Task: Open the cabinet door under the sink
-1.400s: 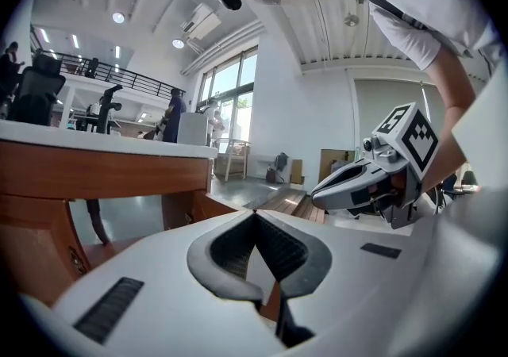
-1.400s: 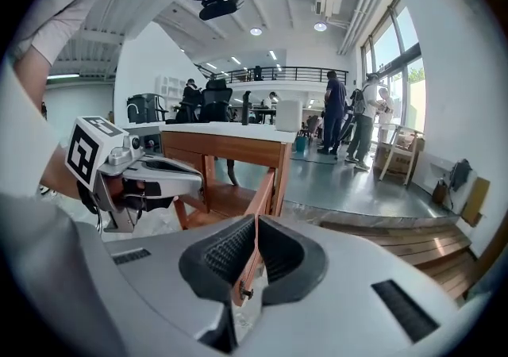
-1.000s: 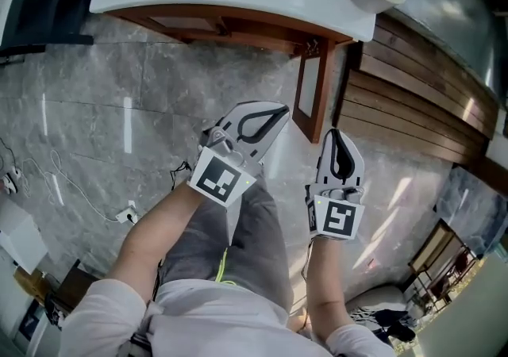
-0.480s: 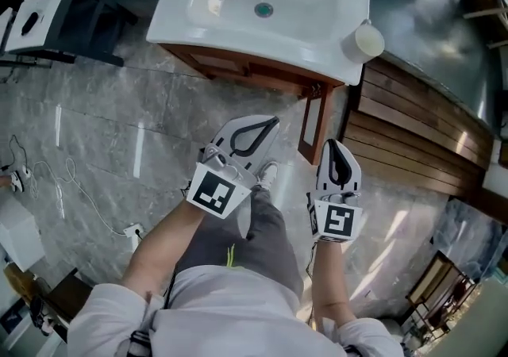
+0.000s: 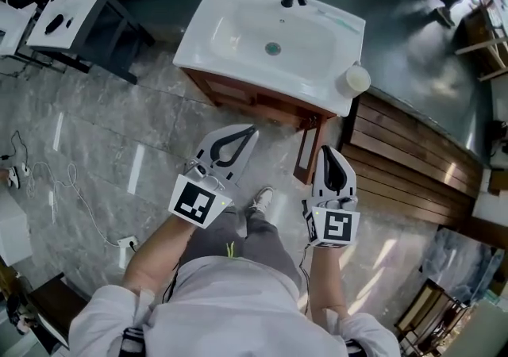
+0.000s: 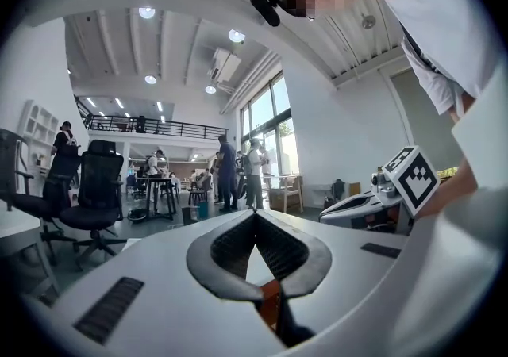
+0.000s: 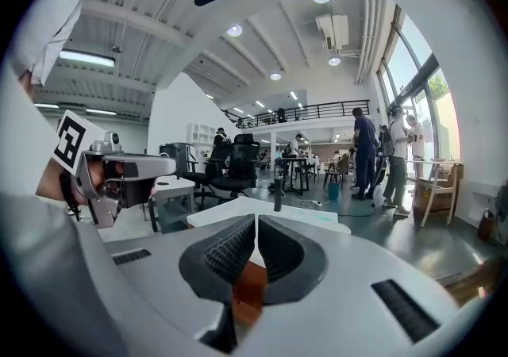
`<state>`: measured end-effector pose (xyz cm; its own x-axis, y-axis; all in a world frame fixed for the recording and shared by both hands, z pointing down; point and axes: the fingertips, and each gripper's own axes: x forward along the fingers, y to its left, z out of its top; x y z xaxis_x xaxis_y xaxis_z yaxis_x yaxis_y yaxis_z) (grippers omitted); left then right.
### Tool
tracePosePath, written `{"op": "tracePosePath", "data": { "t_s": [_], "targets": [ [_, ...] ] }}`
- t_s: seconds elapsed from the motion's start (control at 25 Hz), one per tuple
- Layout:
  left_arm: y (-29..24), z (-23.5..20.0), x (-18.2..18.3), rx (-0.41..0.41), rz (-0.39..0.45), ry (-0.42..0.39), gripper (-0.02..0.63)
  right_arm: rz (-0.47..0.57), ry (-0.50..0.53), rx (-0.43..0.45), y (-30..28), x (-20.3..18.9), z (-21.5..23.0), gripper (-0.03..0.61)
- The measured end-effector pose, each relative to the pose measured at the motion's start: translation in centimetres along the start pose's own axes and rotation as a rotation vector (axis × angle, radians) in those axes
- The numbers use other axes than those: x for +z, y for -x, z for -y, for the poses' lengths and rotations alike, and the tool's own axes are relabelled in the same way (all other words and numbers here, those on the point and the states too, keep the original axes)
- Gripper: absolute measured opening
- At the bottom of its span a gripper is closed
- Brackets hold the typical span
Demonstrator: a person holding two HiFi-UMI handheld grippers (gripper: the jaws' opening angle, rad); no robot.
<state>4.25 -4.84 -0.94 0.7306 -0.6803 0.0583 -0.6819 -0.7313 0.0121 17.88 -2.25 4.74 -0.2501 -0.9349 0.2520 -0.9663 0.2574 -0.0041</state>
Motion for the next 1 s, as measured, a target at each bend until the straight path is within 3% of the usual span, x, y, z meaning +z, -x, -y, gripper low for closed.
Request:
{"op": "tracePosePath", "data": {
  "t_s": [0.48, 0.68, 0.8, 1.0],
  "targets": [
    [6.7, -3.0, 10.0, 0.158, 0.112, -0.020, 0.006, 0.096, 0.015, 0.070, 2.8, 8.4, -1.5, 0.040],
    [8.4, -3.4, 13.6, 0.185, 0.172, -0.046, 0.006, 0.132, 0.005, 0.094, 4.4, 11.3, -2.0, 0.040],
    [9.8, -3.4, 14.8, 0.202, 0.189, -0.071, 0.006, 0.149, 0.029, 0.111, 5.4, 12.5, -3.0, 0.040],
    [10.6, -4.0, 15.2, 0.214, 0.197, -0.047, 0.006, 0.154, 0.061, 0.117, 5.9, 13.7, -4.2, 0.040]
  ]
}}
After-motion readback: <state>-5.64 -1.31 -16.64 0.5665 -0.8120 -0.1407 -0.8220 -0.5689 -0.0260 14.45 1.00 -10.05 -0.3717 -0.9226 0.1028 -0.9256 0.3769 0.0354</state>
